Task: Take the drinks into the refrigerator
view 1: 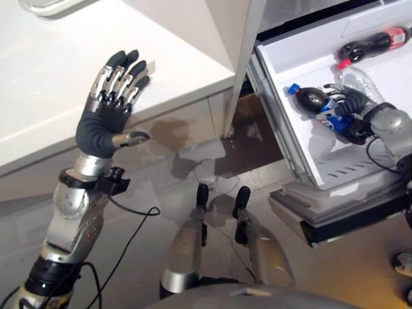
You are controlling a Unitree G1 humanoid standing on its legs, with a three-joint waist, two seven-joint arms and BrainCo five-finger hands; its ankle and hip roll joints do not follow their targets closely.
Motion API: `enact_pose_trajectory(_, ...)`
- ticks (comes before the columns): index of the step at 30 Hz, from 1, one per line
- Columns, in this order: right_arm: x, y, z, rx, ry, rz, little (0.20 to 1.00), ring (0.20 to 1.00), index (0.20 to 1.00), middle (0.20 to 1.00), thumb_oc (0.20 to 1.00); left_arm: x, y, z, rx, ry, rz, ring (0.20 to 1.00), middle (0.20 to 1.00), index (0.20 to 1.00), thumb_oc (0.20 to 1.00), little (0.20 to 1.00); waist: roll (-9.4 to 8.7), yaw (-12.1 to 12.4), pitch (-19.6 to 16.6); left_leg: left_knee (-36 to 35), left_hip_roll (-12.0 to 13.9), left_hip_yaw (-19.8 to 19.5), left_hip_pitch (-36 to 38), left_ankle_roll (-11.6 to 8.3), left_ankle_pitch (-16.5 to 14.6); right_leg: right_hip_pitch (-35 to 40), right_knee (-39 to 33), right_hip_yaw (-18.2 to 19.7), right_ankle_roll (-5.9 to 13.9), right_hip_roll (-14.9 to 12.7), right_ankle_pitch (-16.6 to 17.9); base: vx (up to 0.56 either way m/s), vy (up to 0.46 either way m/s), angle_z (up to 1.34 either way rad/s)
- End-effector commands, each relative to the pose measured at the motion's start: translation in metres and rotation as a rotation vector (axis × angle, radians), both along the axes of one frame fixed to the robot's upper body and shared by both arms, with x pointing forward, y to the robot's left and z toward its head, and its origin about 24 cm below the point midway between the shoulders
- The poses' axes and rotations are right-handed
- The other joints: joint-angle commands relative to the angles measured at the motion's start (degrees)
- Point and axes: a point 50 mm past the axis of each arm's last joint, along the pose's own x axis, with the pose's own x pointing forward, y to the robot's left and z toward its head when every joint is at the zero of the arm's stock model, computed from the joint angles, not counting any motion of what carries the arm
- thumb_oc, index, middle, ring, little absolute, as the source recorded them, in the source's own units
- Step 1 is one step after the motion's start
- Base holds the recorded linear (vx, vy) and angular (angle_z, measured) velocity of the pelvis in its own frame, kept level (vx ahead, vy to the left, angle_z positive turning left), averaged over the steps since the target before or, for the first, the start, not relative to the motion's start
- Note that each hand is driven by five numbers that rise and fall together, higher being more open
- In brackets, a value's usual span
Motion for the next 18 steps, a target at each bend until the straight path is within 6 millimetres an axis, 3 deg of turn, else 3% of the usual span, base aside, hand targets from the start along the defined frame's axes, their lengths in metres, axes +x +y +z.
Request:
enact_pose_trajectory(1, 0.006, 0.019, 0.011, -0.048, -0.039, 0.080, 1.000, 1.000, 1.000, 1.000, 1.000, -0.009, -0.002, -0.006, -0.018, -0.005, -0.001, 1.000, 1.000, 1.000, 1.000, 1.000, -0.02, -1.3, 0.4, -2.5, 2.7, -0.2, 2.6, -4.68, 0.1, 2.2, -1.5, -1.6, 4.85, -1.7, 0.6, 0.00, 0.000, 0.00)
enact_pose_trajectory(5, 0.004, 0.022, 0.017, -0.048, -0.057, 0.104, 1.000, 1.000, 1.000, 1.000, 1.000, -0.008, -0.002, -0.005, -0.009, -0.002, -0.015, 1.000, 1.000, 1.000, 1.000, 1.000, -0.27, -1.2, -0.7, -1.6, 2.6, -0.2, 3.2, -4.70, -0.5, 3.5, -2.1, -2.0, 4.85, -1.9, 0.6, 0.00, 0.000, 0.00)
enact_pose_trajectory(6, 0.002, 0.027, 0.028, -0.033, -0.101, 0.137, 1.000, 1.000, 1.000, 1.000, 1.000, -0.007, -0.002, -0.005, -0.007, -0.004, -0.019, 1.000, 1.000, 1.000, 1.000, 1.000, -0.67, -1.6, -1.5, -1.0, 2.5, -0.1, 3.5, -4.73, -1.0, 4.2, -2.4, -2.0, 4.86, -2.0, 0.6, 0.03, 0.010, -0.01)
enact_pose_trajectory(9, -0.005, 0.028, 0.037, -0.006, -0.149, 0.166, 1.000, 1.000, 1.000, 1.000, 1.000, -0.005, -0.001, -0.006, -0.015, 0.004, -0.015, 1.000, 1.000, 1.000, 1.000, 1.000, -1.22, -1.8, -2.2, -0.3, 2.5, -0.1, 3.7, -4.73, -1.4, 5.2, -2.8, -2.1, 4.90, -2.0, 0.7, 0.01, -0.001, 0.00)
enact_pose_trajectory(12, -0.019, 0.033, 0.051, 0.042, -0.225, 0.234, 1.000, 1.000, 1.000, 1.000, 1.000, -0.002, 0.002, -0.010, -0.010, 0.025, 0.007, 1.000, 1.000, 1.000, 1.000, 1.000, -2.15, -2.4, -3.8, 0.0, 2.7, 0.3, 4.7, -4.51, -2.1, 6.7, -3.5, -2.0, 4.99, -1.7, 0.8, 0.06, -0.007, 0.02)
enact_pose_trajectory(13, -0.032, 0.036, 0.064, 0.020, -0.299, 0.275, 1.000, 1.000, 1.000, 1.000, 1.000, 0.000, 0.006, -0.013, -0.006, 0.039, 0.029, 1.000, 1.000, 1.000, 1.000, 1.000, -2.79, -3.1, -5.1, 0.0, 2.9, 0.6, 5.7, -4.48, -2.5, 7.9, -4.2, -2.0, 5.05, -1.5, 0.8, 0.06, -0.002, -0.02)
enact_pose_trajectory(18, -0.068, 0.027, 0.072, 0.118, -0.407, 0.314, 1.000, 1.000, 1.000, 1.000, 1.000, -0.001, 0.012, -0.021, 0.015, 0.073, 0.060, 1.000, 1.000, 1.000, 1.000, 1.000, -4.85, -4.3, -8.4, -0.8, 3.1, 0.9, 8.3, -4.23, -3.1, 10.5, -5.7, -1.9, 5.25, -0.7, 0.7, 0.12, 0.003, 0.01)
